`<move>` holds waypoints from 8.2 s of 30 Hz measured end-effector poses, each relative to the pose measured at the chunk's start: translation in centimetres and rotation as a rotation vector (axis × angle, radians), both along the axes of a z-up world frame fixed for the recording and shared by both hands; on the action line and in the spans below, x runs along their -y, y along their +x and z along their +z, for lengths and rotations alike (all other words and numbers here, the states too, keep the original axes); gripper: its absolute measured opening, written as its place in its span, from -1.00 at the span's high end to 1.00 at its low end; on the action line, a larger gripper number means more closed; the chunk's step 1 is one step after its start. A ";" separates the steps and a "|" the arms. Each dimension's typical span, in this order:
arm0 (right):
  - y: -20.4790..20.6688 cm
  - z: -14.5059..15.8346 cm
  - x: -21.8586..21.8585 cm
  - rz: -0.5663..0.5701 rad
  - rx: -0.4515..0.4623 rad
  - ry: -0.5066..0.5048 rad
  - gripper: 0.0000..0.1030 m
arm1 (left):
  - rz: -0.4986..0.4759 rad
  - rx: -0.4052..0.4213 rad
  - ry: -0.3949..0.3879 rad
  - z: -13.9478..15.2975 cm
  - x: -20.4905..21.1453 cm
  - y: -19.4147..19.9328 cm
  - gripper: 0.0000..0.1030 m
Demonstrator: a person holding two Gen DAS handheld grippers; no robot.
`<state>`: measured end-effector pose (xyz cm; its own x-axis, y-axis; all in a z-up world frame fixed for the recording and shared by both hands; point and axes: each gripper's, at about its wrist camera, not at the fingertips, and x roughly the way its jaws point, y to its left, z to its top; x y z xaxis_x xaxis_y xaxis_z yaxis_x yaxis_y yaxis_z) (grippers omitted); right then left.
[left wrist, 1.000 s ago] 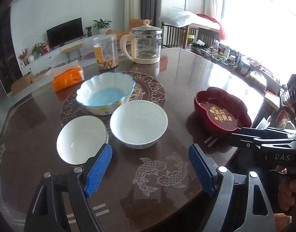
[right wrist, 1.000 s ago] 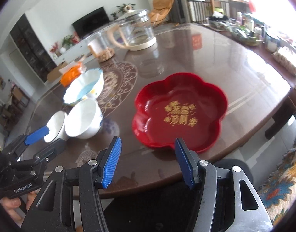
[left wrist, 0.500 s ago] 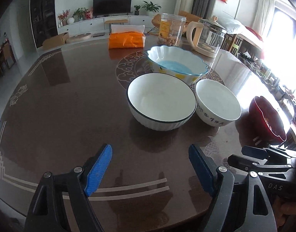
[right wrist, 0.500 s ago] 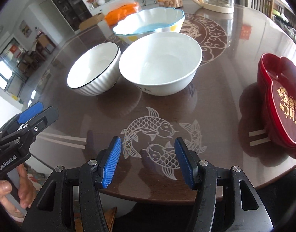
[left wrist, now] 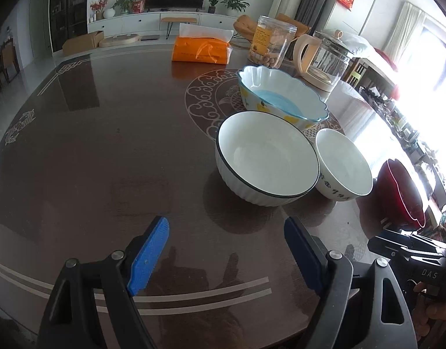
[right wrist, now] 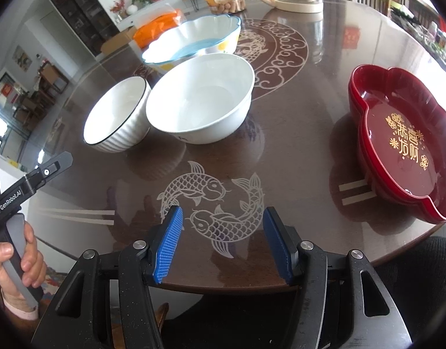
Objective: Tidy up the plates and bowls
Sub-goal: 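Move both grippers toward the blue-rimmed scalloped bowl, then close both grippers on the rim of the blue-rimmed scalloped bowl, then carry the scalloped bowl toward the table edge, set it down, open both grippers, then move both grippers toward the black-rimmed white bowl, then close both grippers on the rim of the black-rimmed white bowl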
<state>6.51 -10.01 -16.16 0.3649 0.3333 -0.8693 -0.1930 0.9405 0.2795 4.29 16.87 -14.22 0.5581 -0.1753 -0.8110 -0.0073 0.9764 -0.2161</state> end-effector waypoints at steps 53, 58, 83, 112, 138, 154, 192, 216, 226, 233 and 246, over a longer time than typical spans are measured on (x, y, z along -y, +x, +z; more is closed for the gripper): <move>28.7 -2.7 -1.3 -0.103 -0.260 0.110 0.72 | -0.156 -0.323 -0.031 -3.6 3.3 28.5 0.86; 28.3 -2.3 -2.1 -0.079 -0.233 0.060 0.76 | -0.122 -0.305 -0.066 -3.4 3.1 28.4 0.87; 23.1 8.6 -8.4 0.065 0.009 0.056 0.68 | 0.046 -0.075 -0.137 7.6 -5.2 20.0 0.87; 3.0 3.3 -22.4 0.375 -0.067 0.059 0.66 | 0.347 -0.095 -0.090 2.2 -16.7 -5.8 0.87; -0.7 -0.8 -20.0 0.384 -0.012 0.041 -0.14 | 0.345 -0.065 -0.010 -2.0 -14.6 -7.0 -0.08; -5.6 2.4 -4.2 0.081 0.198 0.003 -0.37 | 0.091 0.137 0.093 6.5 -1.2 -7.9 -0.62; -7.2 5.5 2.1 -0.128 0.481 -0.016 -0.47 | 0.048 0.040 0.293 5.8 8.5 -8.4 -0.62; 1.0 1.9 -6.4 0.026 0.033 0.228 -0.45 | -0.232 -0.105 0.012 5.0 -2.6 7.8 -0.58; 5.6 0.2 -10.7 0.006 -0.087 0.262 -0.10 | -0.267 -0.269 -0.002 0.2 -1.7 13.3 0.08; 7.0 -0.7 -11.2 -0.043 -0.105 0.265 -0.09 | -0.296 -0.281 0.004 -1.1 -0.7 14.9 0.18; 9.0 -2.3 -11.4 -0.133 -0.133 0.186 0.34 | -0.309 -0.327 -0.050 -3.6 -0.5 15.9 0.79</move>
<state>15.48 1.40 -18.46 0.3031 0.4488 -0.8407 -0.0211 0.8851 0.4649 20.16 17.33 -17.78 0.1889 -0.3368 -0.9224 0.2069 0.9319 -0.2979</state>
